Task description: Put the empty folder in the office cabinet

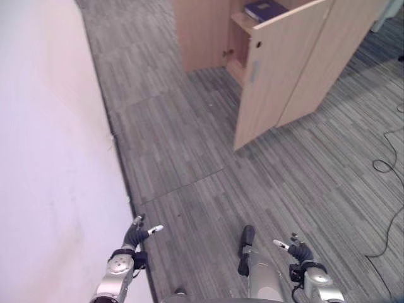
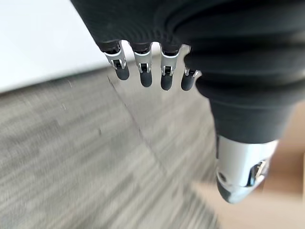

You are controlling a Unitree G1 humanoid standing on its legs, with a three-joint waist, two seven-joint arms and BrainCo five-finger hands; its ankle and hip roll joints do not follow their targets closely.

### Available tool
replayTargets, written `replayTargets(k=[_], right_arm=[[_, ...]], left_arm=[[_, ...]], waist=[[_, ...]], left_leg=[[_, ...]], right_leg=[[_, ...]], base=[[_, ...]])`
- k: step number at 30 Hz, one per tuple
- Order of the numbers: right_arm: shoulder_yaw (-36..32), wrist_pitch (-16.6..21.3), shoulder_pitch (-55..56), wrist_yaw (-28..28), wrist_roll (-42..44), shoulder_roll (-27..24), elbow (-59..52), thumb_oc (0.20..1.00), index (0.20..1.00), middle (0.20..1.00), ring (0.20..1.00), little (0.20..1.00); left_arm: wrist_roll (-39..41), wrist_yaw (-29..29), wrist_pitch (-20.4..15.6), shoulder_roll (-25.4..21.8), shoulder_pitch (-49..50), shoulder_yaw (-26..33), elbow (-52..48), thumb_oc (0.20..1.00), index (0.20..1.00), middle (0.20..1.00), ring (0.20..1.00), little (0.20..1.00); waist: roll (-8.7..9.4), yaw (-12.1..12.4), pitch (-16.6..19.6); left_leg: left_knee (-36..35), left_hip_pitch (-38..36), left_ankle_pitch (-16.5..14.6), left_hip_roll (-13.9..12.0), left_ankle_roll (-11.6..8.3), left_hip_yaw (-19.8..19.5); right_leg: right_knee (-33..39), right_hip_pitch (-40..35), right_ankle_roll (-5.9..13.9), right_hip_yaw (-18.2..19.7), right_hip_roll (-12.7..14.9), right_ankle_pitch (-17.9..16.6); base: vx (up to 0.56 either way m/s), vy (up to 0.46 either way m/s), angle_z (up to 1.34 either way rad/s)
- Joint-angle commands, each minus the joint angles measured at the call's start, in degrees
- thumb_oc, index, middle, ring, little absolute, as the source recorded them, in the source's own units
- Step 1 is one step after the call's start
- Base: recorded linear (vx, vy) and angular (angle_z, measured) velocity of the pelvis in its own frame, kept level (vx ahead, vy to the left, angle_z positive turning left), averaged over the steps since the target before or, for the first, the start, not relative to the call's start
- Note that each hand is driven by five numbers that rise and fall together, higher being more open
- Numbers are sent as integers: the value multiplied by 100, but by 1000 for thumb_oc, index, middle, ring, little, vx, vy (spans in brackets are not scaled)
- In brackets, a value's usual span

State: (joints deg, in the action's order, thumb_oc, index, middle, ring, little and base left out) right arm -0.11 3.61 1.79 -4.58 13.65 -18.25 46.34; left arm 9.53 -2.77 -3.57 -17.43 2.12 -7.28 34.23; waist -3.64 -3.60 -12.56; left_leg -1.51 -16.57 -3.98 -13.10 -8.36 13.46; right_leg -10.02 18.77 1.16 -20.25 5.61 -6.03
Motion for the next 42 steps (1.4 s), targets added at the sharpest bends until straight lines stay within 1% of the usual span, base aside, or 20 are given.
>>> replayTargets(k=[1, 2, 3, 5, 8, 14, 19, 22, 26, 28, 32, 33, 34, 35, 36, 37, 38, 39, 40, 42], right_arm=[[153, 168, 36, 29, 398, -156, -80, 1000, 1000, 1000, 1000, 1000], [154, 168, 36, 28, 398, -156, -80, 1000, 1000, 1000, 1000, 1000], [150, 181, 71, 24, 437, -216, -130, 1000, 1000, 1000, 1000, 1000], [98, 166, -10, -25, 481, -386, -222, 1000, 1000, 1000, 1000, 1000], [112, 156, -55, -31, 540, -430, -290, 1000, 1000, 1000, 1000, 1000], [140, 173, -27, 58, 530, -514, -387, 1000, 1000, 1000, 1000, 1000], [203, 179, -47, 51, 512, -525, -333, 1000, 1000, 1000, 1000, 1000], [269, 172, -155, 50, 544, -509, -276, 1000, 1000, 1000, 1000, 1000], [318, 155, -267, 73, 564, -495, -139, 1000, 1000, 1000, 1000, 1000], [181, 126, -186, 130, 649, -436, -38, 1000, 1000, 1000, 1000, 1000], [-23, 106, -30, 169, 812, -274, -73, 1000, 1000, 1000, 1000, 1000], [-72, 94, -31, 174, 857, -183, -79, 1000, 1000, 1000, 1000, 1000], [-25, 85, -107, 190, 901, -4, -132, 1000, 1000, 1000, 1000, 1000], [96, 103, -255, 144, 876, 121, -261, 1000, 1000, 1000, 1000, 1000], [97, 101, -259, 142, 875, 123, -262, 1000, 1000, 1000, 1000, 1000], [189, 120, -293, 132, 860, 182, -337, 1000, 1000, 1000, 1000, 1000], [190, 118, -297, 130, 859, 184, -338, 1000, 1000, 1000, 1000, 1000], [299, 141, -275, 170, 881, 303, -394, 1000, 1000, 1000, 1000, 1000], [415, 170, -284, 223, 874, 332, -389, 1000, 1000, 1000, 1000, 1000], [454, 178, -281, 228, 856, 332, -376, 1000, 1000, 1000, 1000, 1000]], left_arm=[[-46, 52, -255, -266, -102, 11, -384, 1000, 1000, 1000, 1000, 1000], [-46, 52, -255, -267, -101, 12, -385, 1000, 1000, 1000, 1000, 1000], [73, 67, -236, -208, -110, -8, -405, 1000, 1000, 1000, 1000, 1000], [159, 22, -245, -90, -229, -128, -344, 1000, 1000, 1000, 1000, 1000], [255, -7, -263, -46, -270, -160, -333, 1000, 1000, 1000, 1000, 1000], [237, 51, -250, 52, -138, -215, -381, 1000, 1000, 1000, 1000, 1000], [271, -19, -274, 101, -73, -256, -306, 1000, 1000, 1000, 1000, 1000], [305, -117, -305, 43, -158, -226, -234, 1000, 1000, 1000, 1000, 1000], [305, -163, -356, -22, -181, -202, -212, 1000, 1000, 1000, 1000, 1000], [256, -100, -375, -91, -178, -276, -227, 1000, 1000, 1000, 1000, 1000], [149, -9, -378, -206, -285, -392, -187, 1000, 1000, 1000, 1000, 1000], [109, -12, -377, -273, -323, -405, -194, 1000, 1000, 1000, 1000, 1000], [60, -15, -365, -389, -388, -407, -293, 1000, 1000, 1000, 1000, 1000], [129, -58, -333, -488, -405, -334, -380, 1000, 1000, 1000, 1000, 1000], [129, -58, -331, -490, -408, -331, -382, 1000, 1000, 1000, 1000, 1000], [177, -60, -323, -517, -398, -307, -443, 1000, 1000, 1000, 1000, 1000], [177, -59, -321, -520, -400, -304, -444, 1000, 1000, 1000, 1000, 1000], [233, -28, -303, -497, -308, -222, -557, 1000, 1000, 1000, 1000, 1000], [270, 9, -269, -441, -189, -69, -582, 1000, 1000, 1000, 1000, 1000], [288, 0, -255, -409, -142, -15, -572, 1000, 1000, 1000, 1000, 1000]], waist=[[-54, -164, 4], [-51, -170, 11], [-74, -152, -67], [27, -154, -312], [92, -127, -356], [-75, 47, -352], [-275, 229, -357], [-272, 313, -381], [-191, 324, -323], [-153, 180, -127], [-21, 27, 42], [41, -20, 80], [138, -61, 91], [143, 149, -14], [144, 143, -3], [98, 212, -81], [100, 208, -65], [44, 246, -168], [37, 350, -227], [37, 424, -229]], left_leg=[[906, 469, 157, -120, -139, -238], [906, 480, 161, -117, -139, -245], [1617, 727, 482, -224, -118, -375], [3305, 1371, 904, -6, -22, -882], [3480, 1623, 1076, -53, -6, -724], [1634, 1883, 1339, -470, -57, -655], [341, 2203, 1619, -487, -149, -1576], [176, 2456, 1730, -636, -266, -2437], [628, 2456, 1528, -619, -386, -3078], [699, 2283, 1129, -716, -445, -2781], [654, 2087, 702, -554, -447, -2169], [620, 2041, 575, -445, -406, -1961], [473, 1910, 430, -269, -324, -1621], [339, 1709, 287, -153, -183, -1177], [335, 1735, 309, -152, -181, -1185], [302, 1685, 274, -75, -85, -919], [300, 1715, 294, -72, -82, -925], [218, 1754, 362, 162, 167, -647], [149, 1782, 427, 461, 440, -463], [111, 1794, 443, 574, 513, -384]], right_leg=[[1087, -1051, 687, 396, 237, -14], [1088, -1046, 686, 391, 242, -15], [1124, -1276, 534, 496, 83, 137], [1187, -1723, 190, 715, -20, 411], [1160, -1871, 140, 874, 42, 565], [1060, -2294, 365, 1466, 136, 945], [248, -2376, 459, 2140, 161, 1620], [-492, -2290, 496, 2956, 91, 2150], [-791, -2077, 650, 3606, 169, 2342], [-654, -2029, 878, 3762, 491, 2228], [-194, -2163, 1159, 3738, 1011, 1728], [-34, -2144, 1283, 3717, 1212, 1428], [96, -1878, 1384, 3655, 1436, 556], [-1, -1426, 1281, 2616, 1685, 143], [19, -1413, 1281, 2610, 1686, 115], [-281, -1245, 1200, 1912, 1730, 167], [-267, -1223, 1198, 1910, 1730, 143], [-943, -1166, 1134, 1430, 1311, 526], [-1340, -1264, 1055, 1321, 462, 1021], [-1357, -1345, 1021, 1175, 204, 1145]], base=[[200, -225, -44], [330, -326, -47], [190, -215, -42], [297, -274, -50], [230, -67, -65], [333, 175, -71], [371, 241, -77], [399, 346, -102], [185, 305, -120], [241, 462, -53], [165, 432, -36], [57, 380, -38], [-30, 690, -72], [-86, 543, -79], [-181, 515, -83], [-106, 201, -85], [-276, 621, -114], [-314, 793, -120], [-312, 791, -121], [-126, 346, -104]])
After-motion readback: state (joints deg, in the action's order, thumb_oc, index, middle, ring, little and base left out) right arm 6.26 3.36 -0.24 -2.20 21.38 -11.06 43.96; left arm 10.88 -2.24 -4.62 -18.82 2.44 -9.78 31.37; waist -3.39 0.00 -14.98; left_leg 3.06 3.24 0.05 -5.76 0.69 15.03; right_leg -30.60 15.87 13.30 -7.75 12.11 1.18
